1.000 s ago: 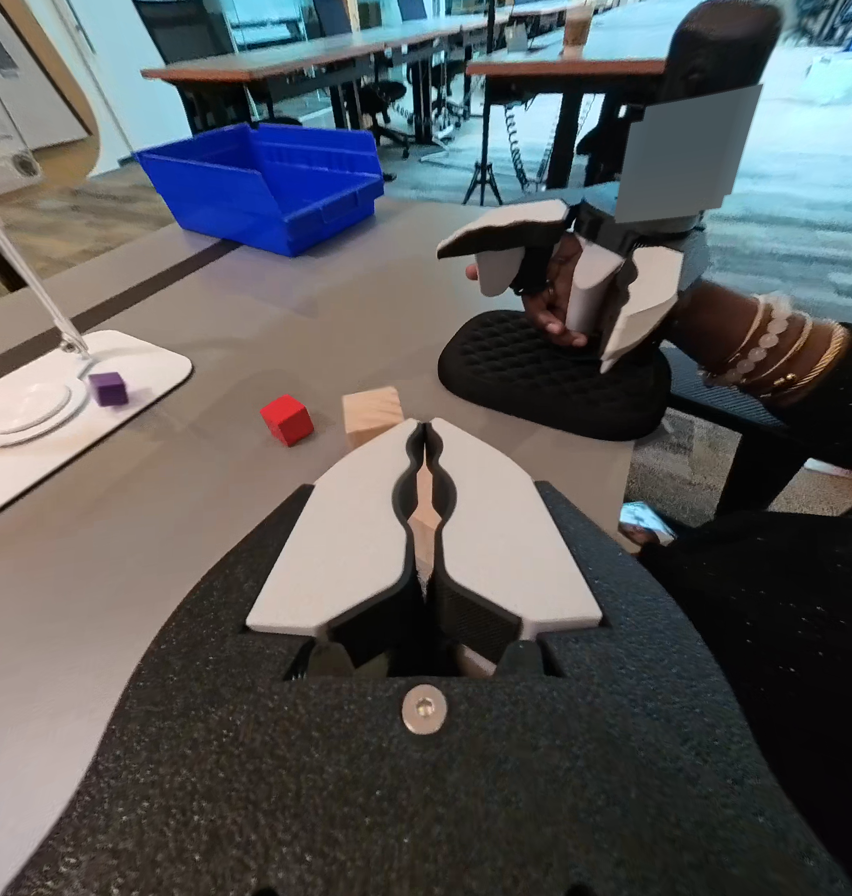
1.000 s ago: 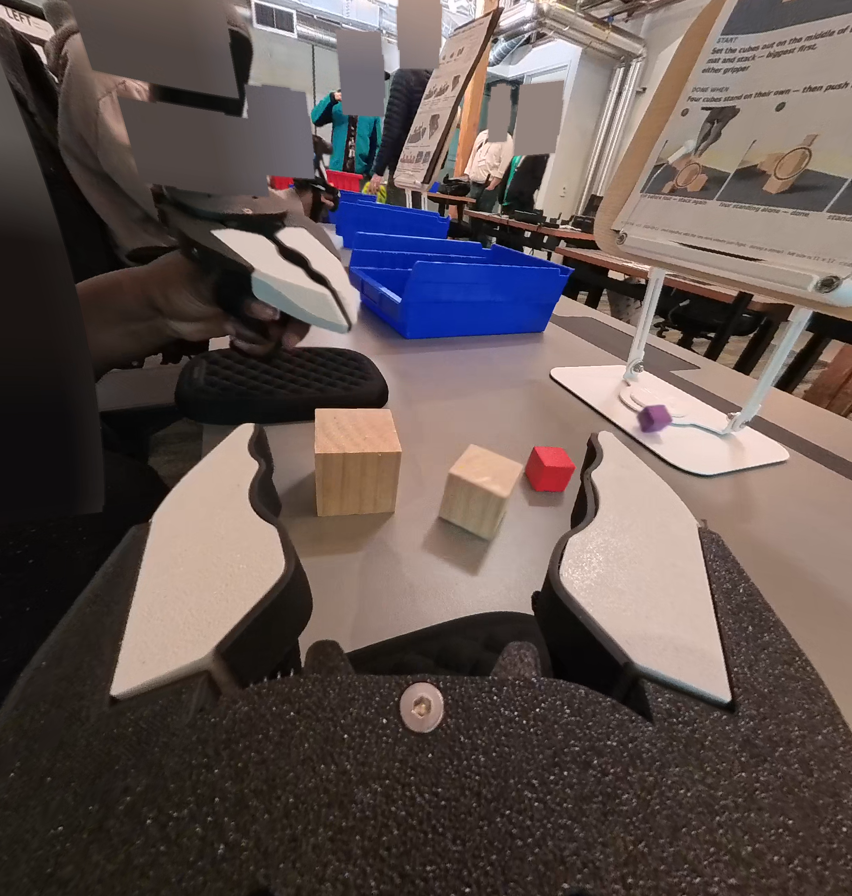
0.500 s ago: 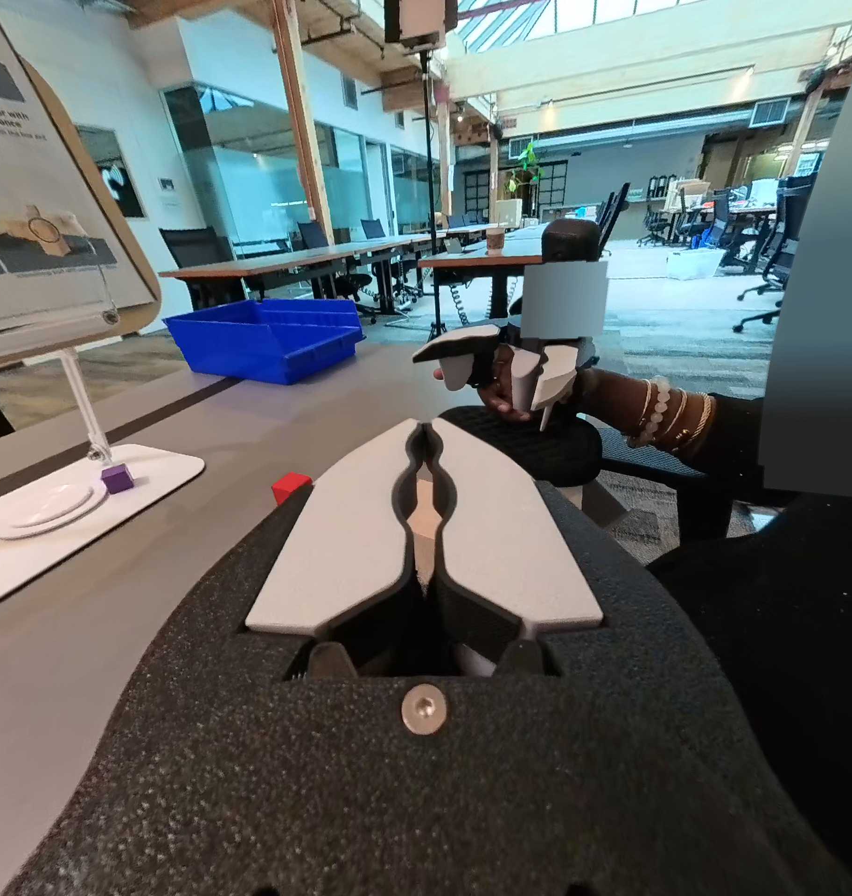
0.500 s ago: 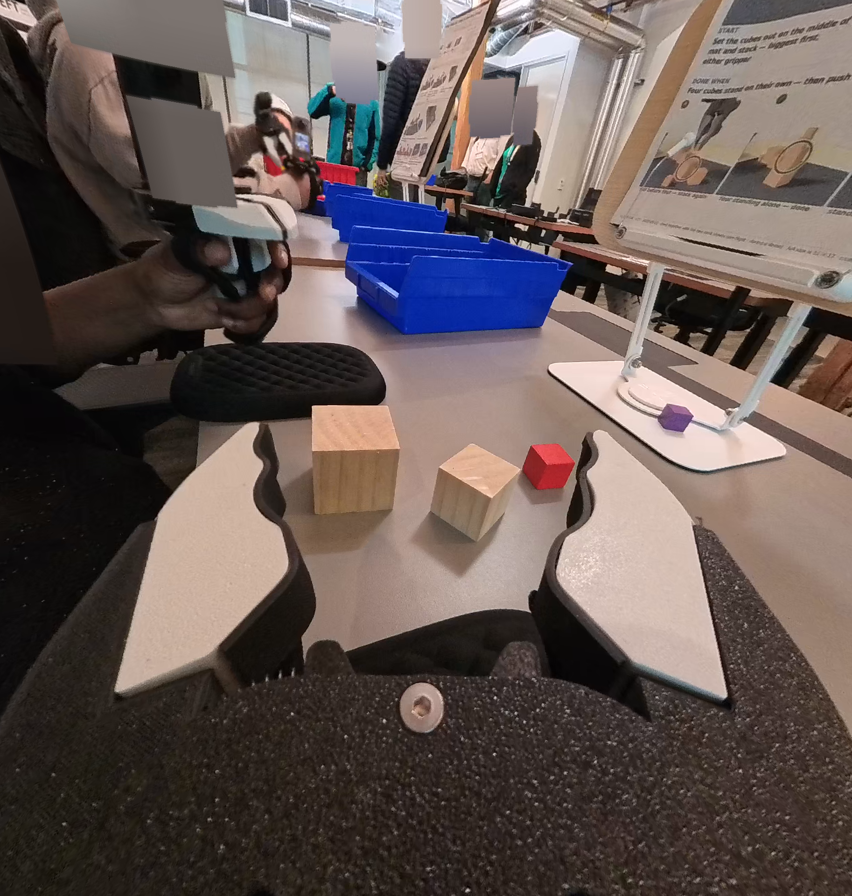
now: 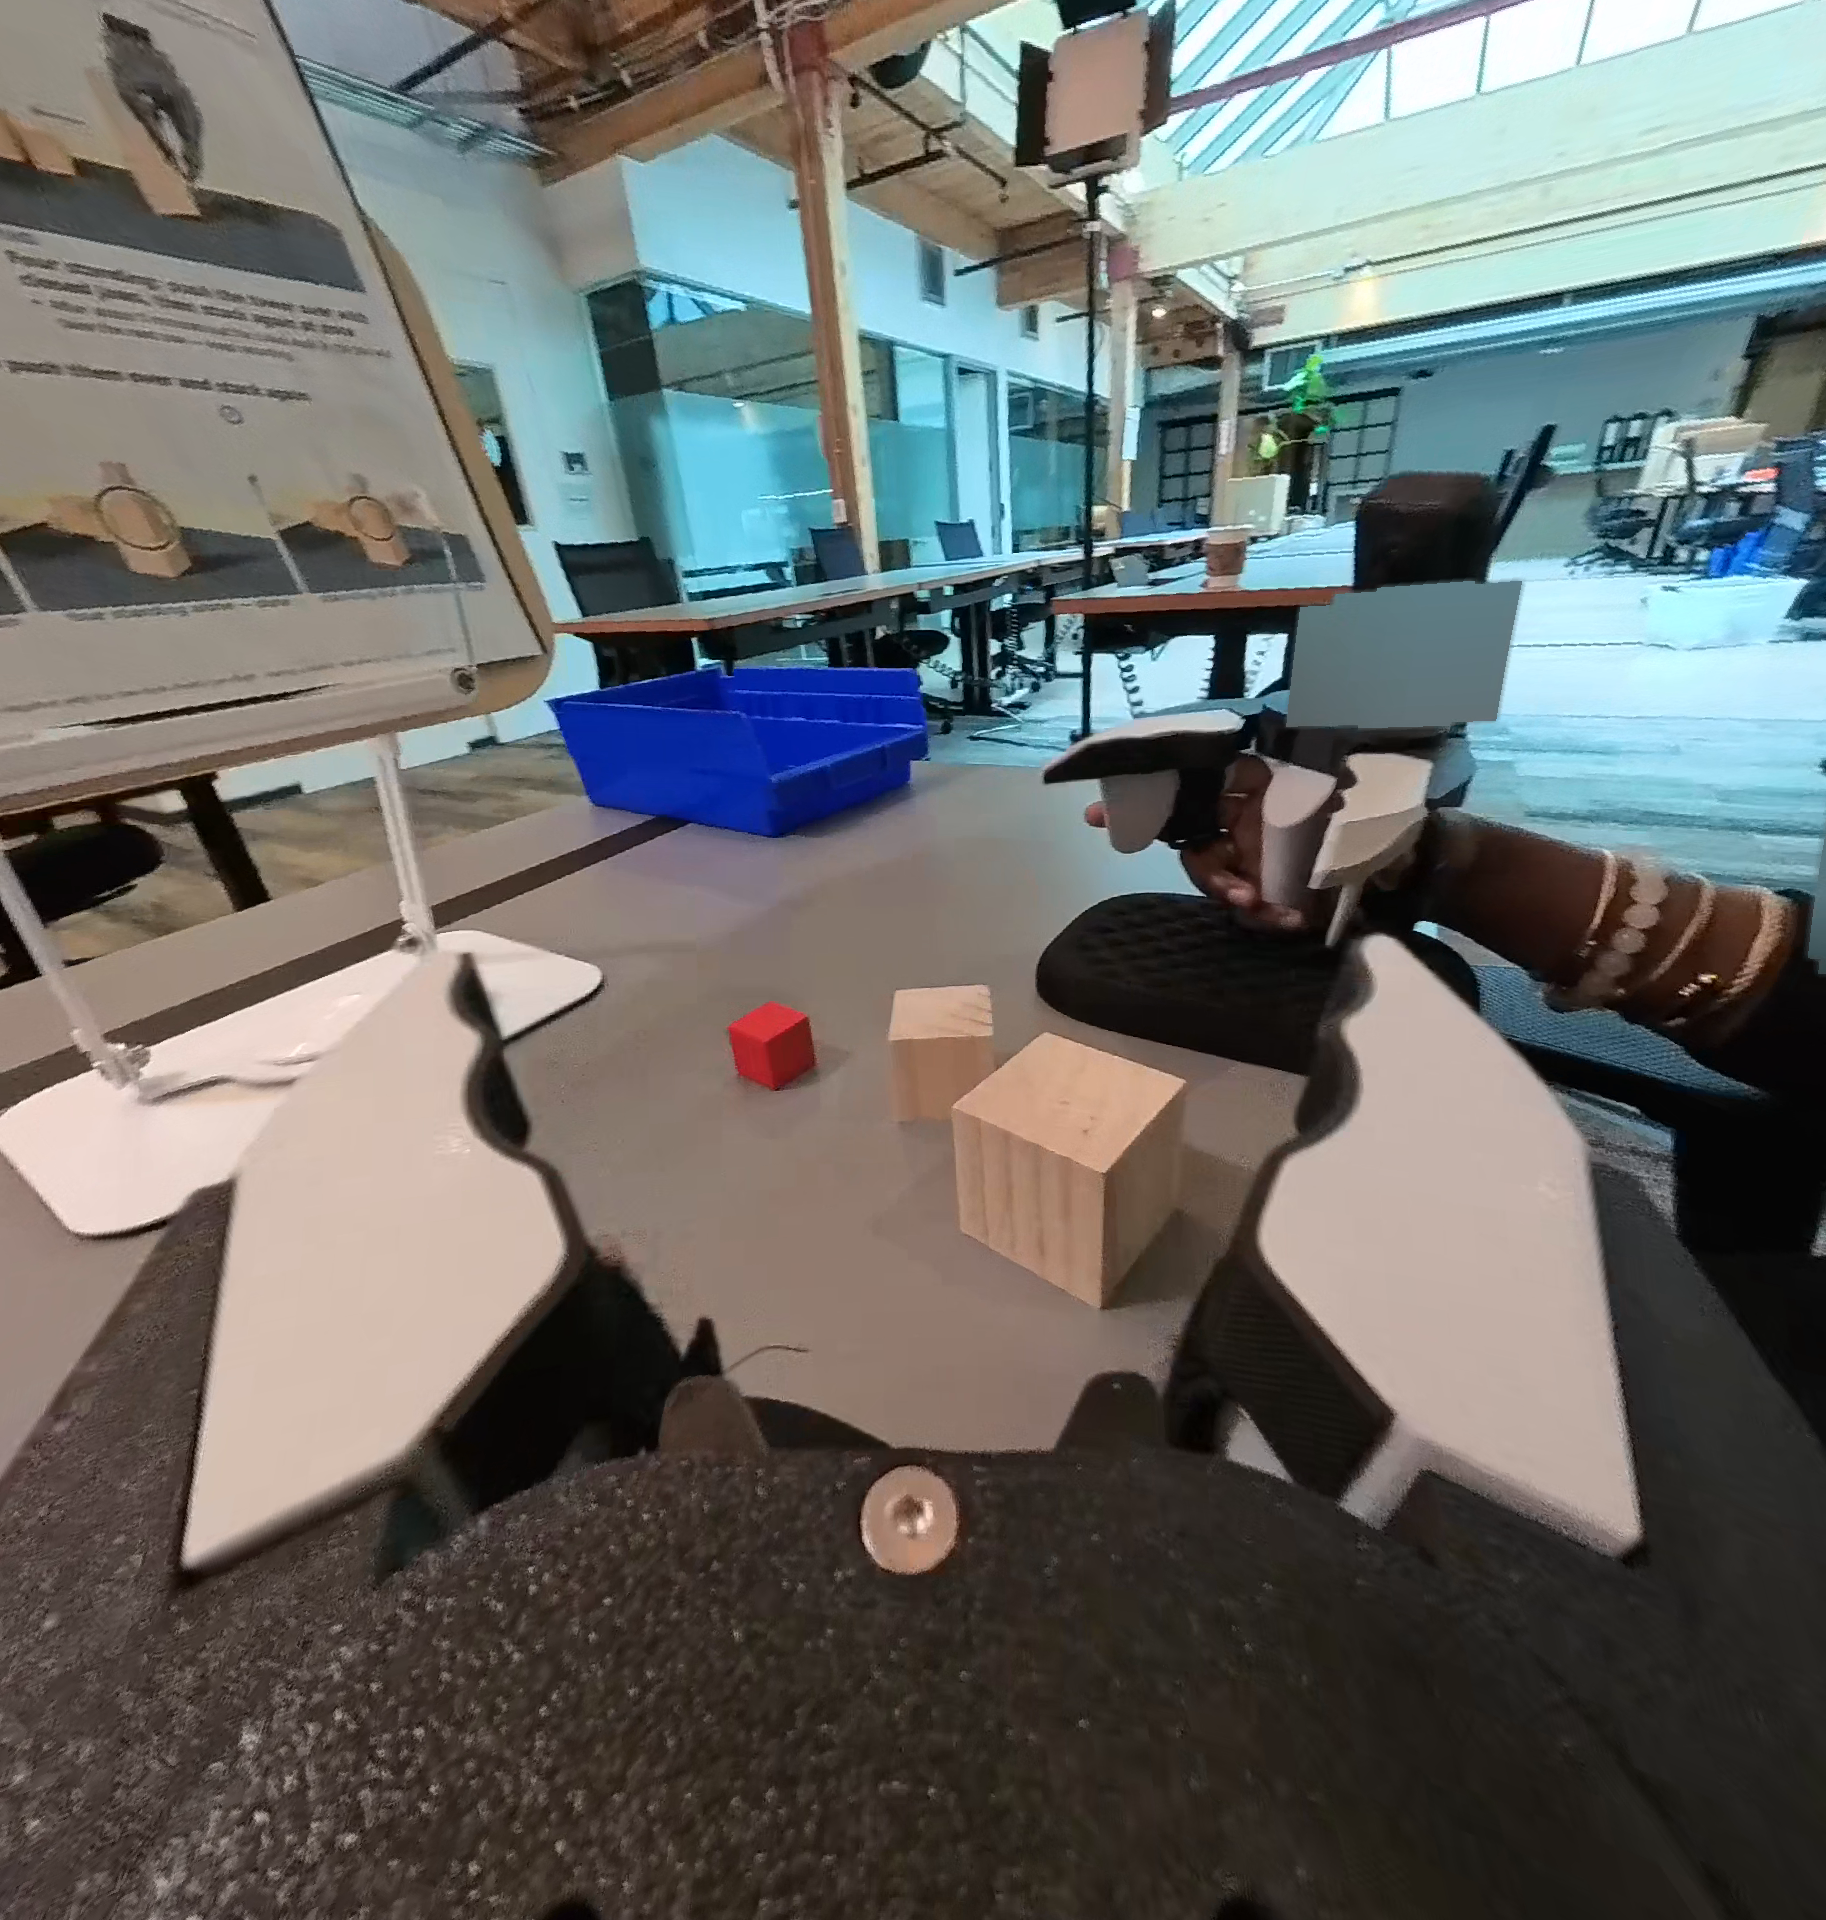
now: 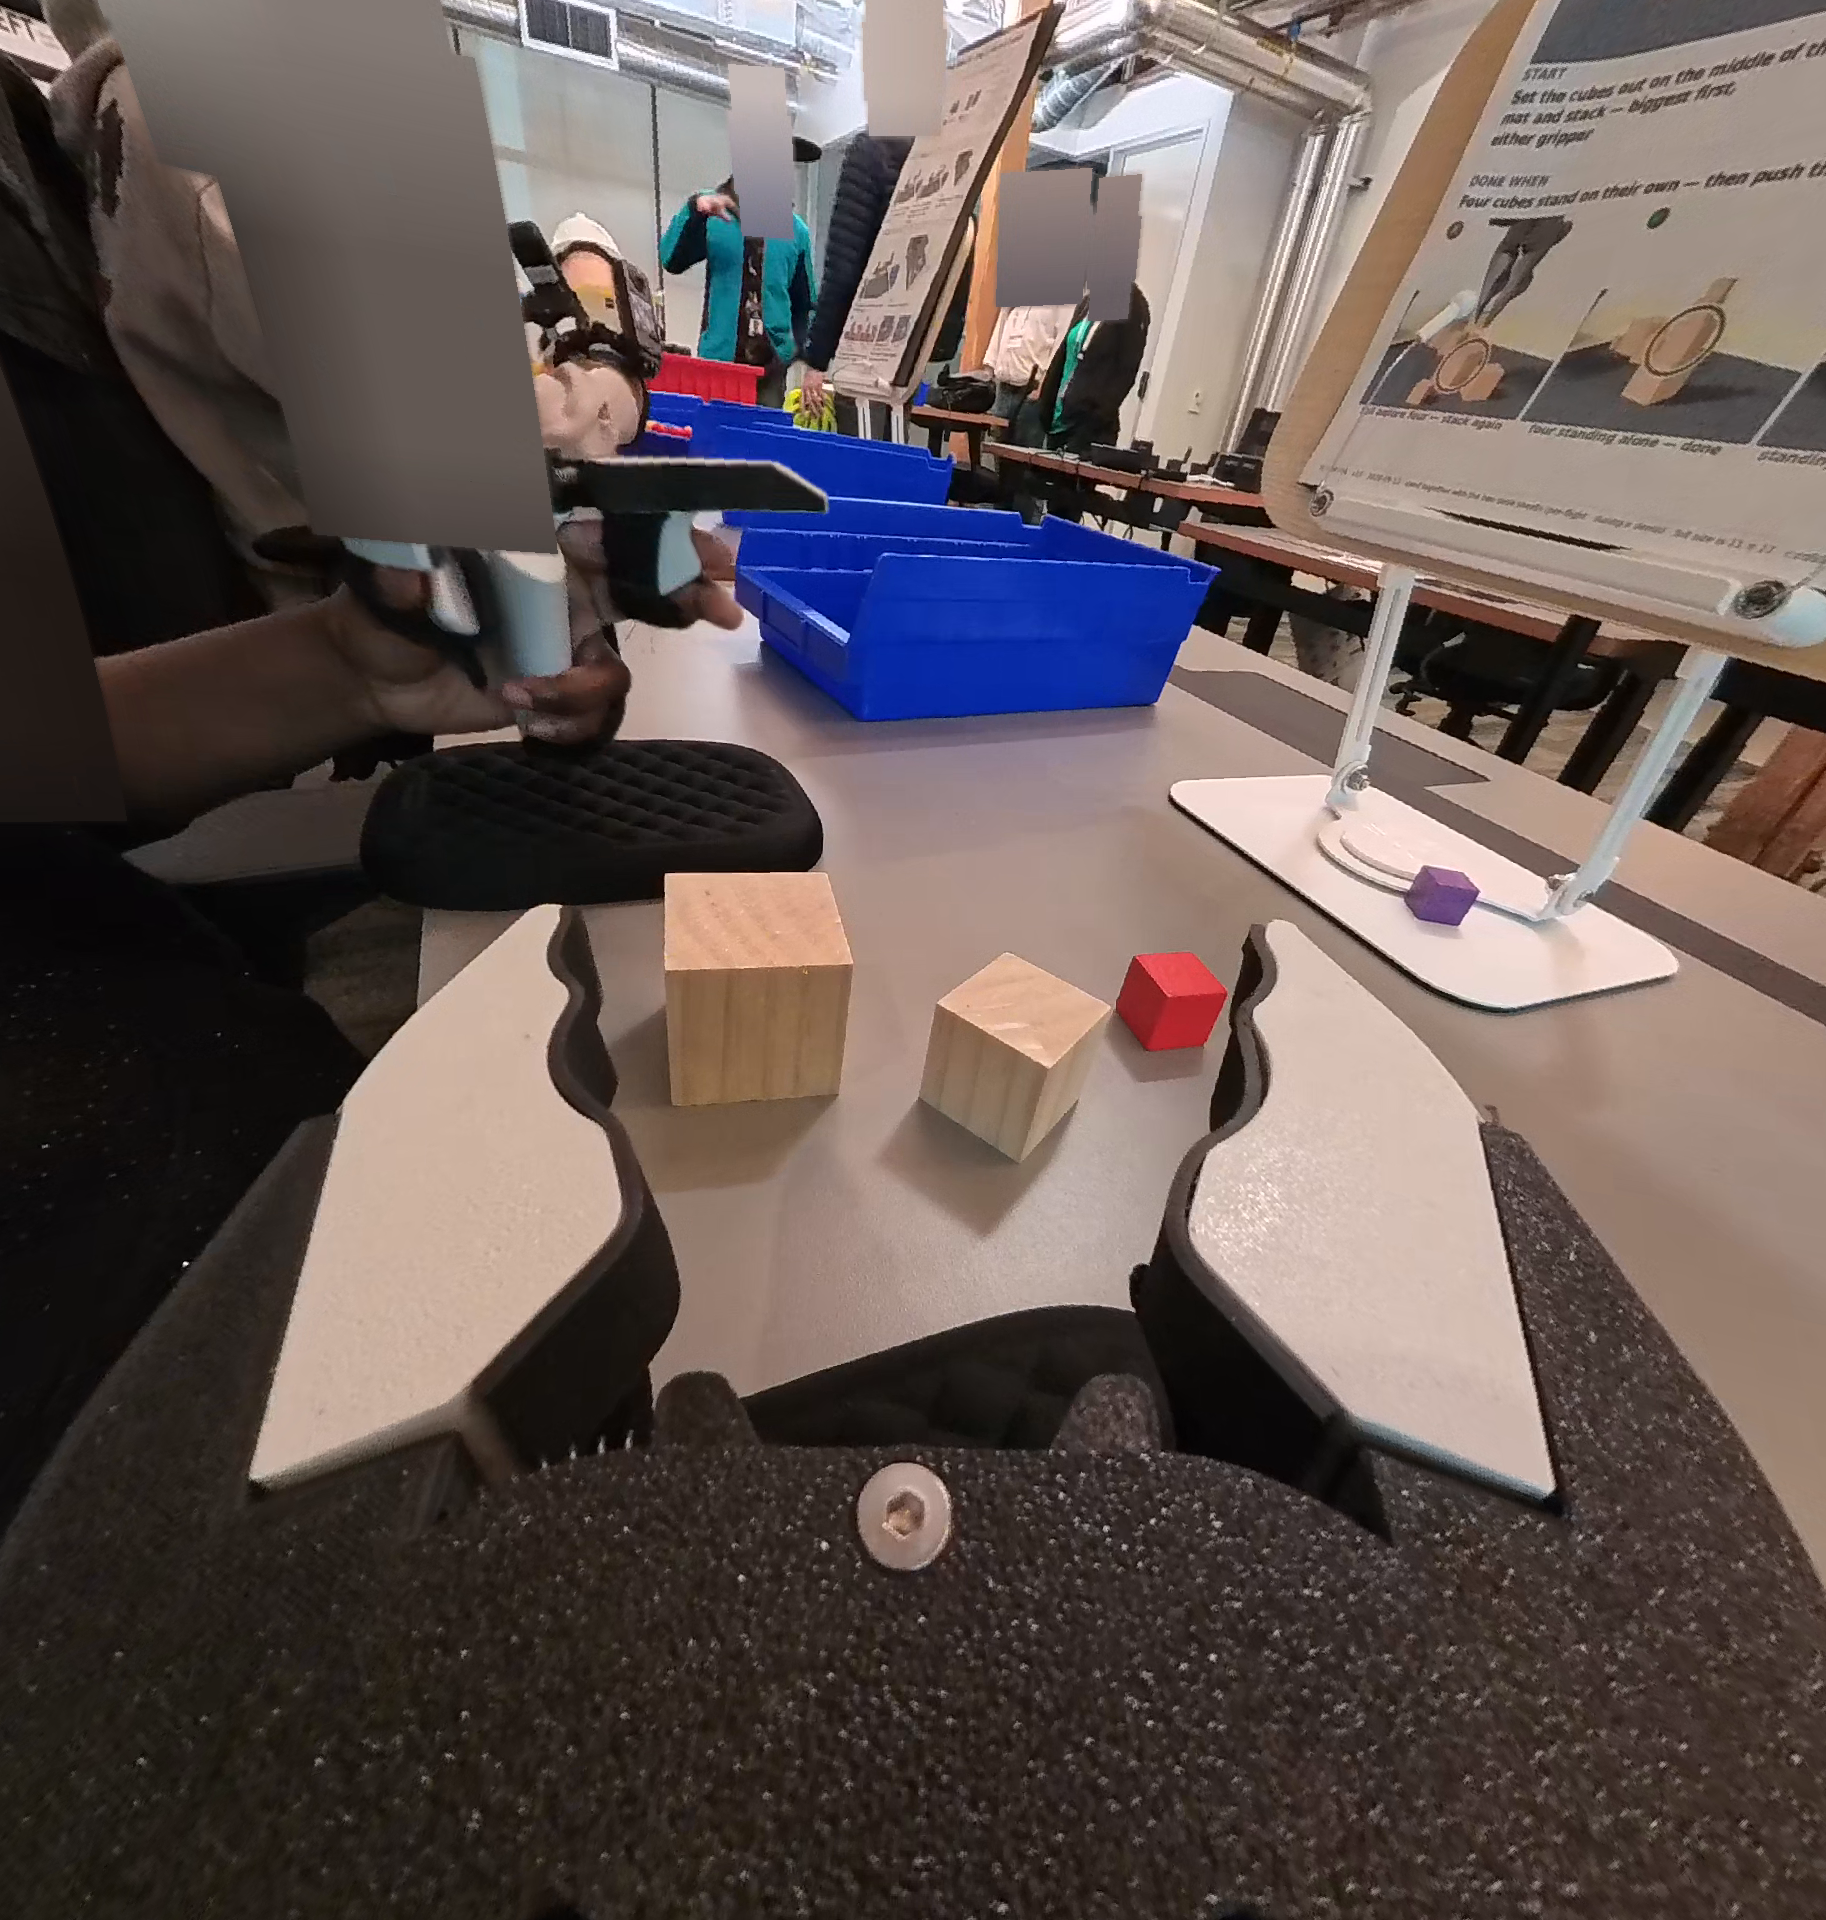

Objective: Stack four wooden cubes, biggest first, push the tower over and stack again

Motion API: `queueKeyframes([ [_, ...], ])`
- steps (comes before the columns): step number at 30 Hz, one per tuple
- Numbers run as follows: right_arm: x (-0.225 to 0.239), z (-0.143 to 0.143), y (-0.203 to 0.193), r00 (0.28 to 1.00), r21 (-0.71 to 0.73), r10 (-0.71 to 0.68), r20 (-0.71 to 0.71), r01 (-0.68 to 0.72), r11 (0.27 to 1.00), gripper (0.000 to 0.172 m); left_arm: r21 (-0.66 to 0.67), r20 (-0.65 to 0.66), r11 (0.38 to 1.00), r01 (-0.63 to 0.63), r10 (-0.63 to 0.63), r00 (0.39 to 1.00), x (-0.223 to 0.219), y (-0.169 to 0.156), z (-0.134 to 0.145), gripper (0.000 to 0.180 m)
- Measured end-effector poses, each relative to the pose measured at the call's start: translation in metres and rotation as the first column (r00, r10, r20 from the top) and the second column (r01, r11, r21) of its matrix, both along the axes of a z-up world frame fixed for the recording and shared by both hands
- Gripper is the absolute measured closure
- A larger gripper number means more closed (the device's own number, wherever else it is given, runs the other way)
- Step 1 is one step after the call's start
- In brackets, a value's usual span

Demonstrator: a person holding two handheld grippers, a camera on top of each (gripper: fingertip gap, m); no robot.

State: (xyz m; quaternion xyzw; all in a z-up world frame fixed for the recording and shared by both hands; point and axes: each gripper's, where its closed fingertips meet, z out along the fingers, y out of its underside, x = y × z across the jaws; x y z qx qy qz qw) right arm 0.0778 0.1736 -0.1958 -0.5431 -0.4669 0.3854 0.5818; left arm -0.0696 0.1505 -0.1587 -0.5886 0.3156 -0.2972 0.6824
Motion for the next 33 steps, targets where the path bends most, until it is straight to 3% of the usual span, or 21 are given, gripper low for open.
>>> queueKeyframes([
  [15,0.0,-0.001,0.005,0.999,0.0,-0.041,0.009,0.041,0.999,0.056,0.022,0.038,0.989,-0.146,0.145,0.989,-0.019,0.014,-0.01,0.034],
  [33,0.001,-0.003,0.012,0.995,-0.008,-0.096,0.022,0.096,0.995,0.058,0.035,0.031,0.991,-0.131,0.13,0.991,-0.017,0.013,-0.012,0.039],
])
